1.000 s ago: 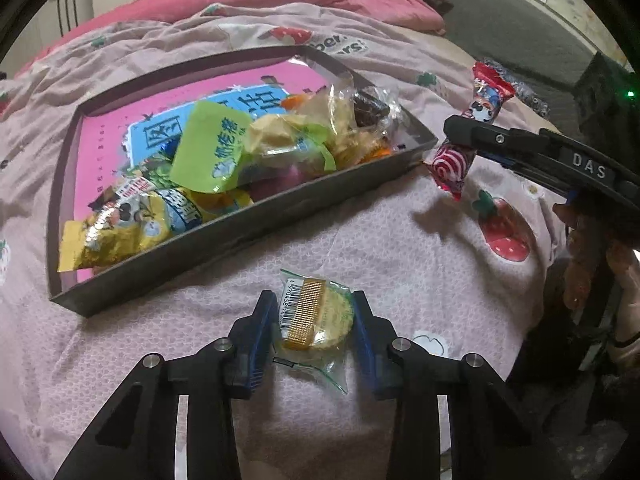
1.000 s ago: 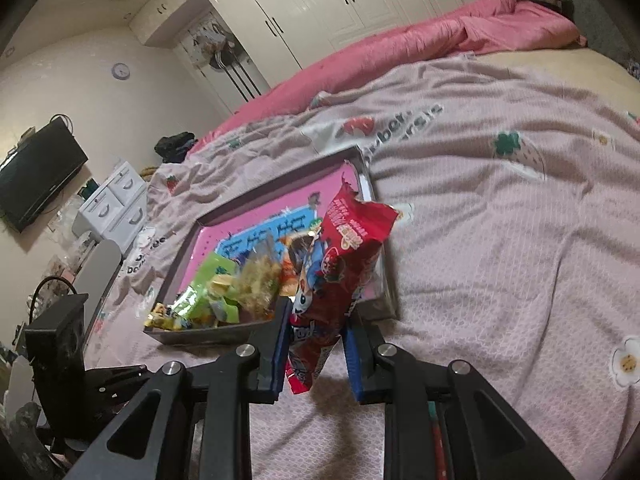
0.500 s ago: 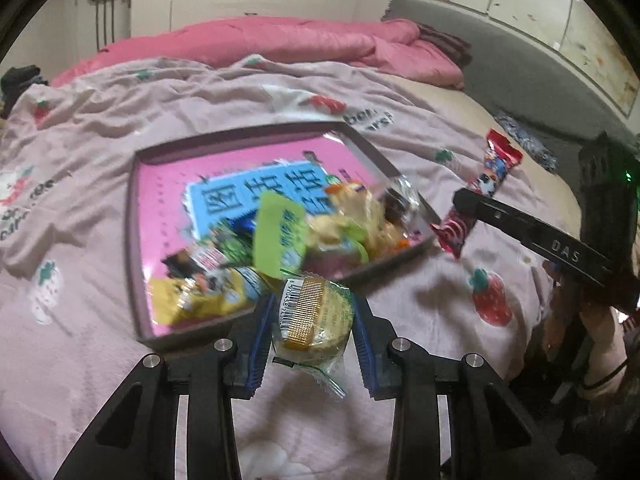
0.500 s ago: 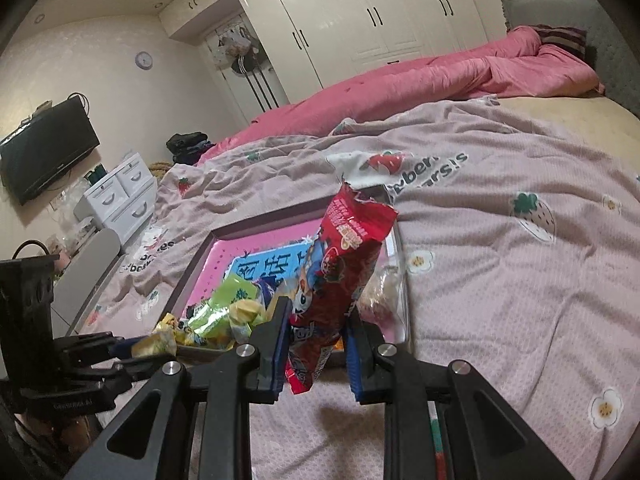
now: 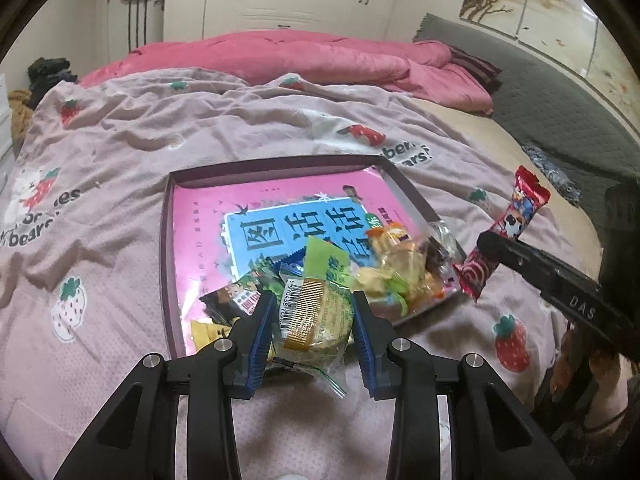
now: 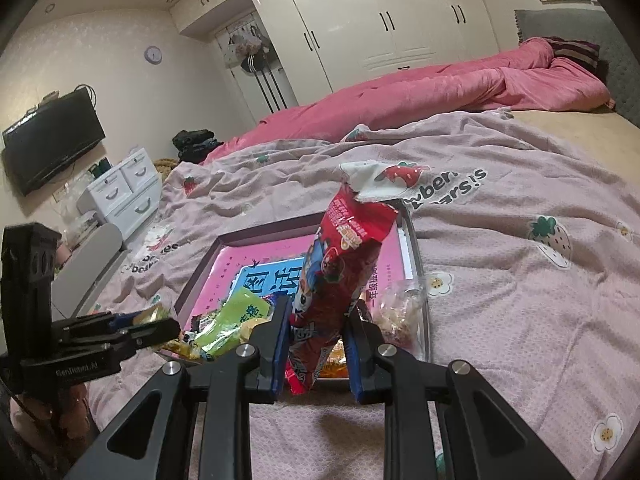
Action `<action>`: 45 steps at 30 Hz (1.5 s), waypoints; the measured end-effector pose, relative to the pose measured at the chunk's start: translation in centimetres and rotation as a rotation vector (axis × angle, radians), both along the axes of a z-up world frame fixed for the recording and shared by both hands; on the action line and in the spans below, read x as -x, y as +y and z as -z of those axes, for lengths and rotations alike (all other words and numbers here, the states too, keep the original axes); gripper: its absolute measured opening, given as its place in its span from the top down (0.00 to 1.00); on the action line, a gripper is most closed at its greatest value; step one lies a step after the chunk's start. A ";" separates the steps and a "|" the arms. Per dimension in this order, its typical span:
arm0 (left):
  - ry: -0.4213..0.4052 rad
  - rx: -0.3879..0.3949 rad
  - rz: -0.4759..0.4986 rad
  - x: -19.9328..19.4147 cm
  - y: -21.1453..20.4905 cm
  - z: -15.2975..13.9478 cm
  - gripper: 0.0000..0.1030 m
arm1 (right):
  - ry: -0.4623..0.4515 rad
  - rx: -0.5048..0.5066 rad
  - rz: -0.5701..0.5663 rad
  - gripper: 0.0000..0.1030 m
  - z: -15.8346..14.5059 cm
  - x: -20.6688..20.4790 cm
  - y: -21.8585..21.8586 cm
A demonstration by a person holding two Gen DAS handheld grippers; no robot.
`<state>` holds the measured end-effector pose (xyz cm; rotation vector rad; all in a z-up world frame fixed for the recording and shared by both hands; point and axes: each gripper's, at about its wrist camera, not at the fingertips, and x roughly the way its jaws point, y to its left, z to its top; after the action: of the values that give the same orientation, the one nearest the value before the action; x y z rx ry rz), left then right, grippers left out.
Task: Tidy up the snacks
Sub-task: 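Lift both snacks and carry them over the tray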
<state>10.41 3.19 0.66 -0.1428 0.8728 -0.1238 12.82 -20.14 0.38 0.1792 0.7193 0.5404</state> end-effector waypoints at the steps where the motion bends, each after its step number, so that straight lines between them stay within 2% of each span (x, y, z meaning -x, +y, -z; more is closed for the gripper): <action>1: 0.000 -0.001 -0.006 -0.1 0.1 0.0 0.62 | 0.001 0.009 -0.001 0.76 0.1 -0.1 0.2; 13: 0.020 -0.004 -0.047 -1.6 1.1 1.1 0.62 | 0.005 0.114 -0.024 0.76 1.3 -1.3 2.9; 38: 0.055 0.040 -0.091 -3.4 2.7 3.3 0.61 | 0.012 0.158 -0.007 0.76 2.7 -3.5 4.7; 45: 0.063 0.047 -0.095 -3.5 2.8 3.6 0.61 | 0.000 0.186 -0.001 0.70 2.7 -3.4 5.0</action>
<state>13.88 5.95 -2.96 -0.2331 0.9244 -0.0516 16.25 -15.13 -2.30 0.0052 0.7652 0.4712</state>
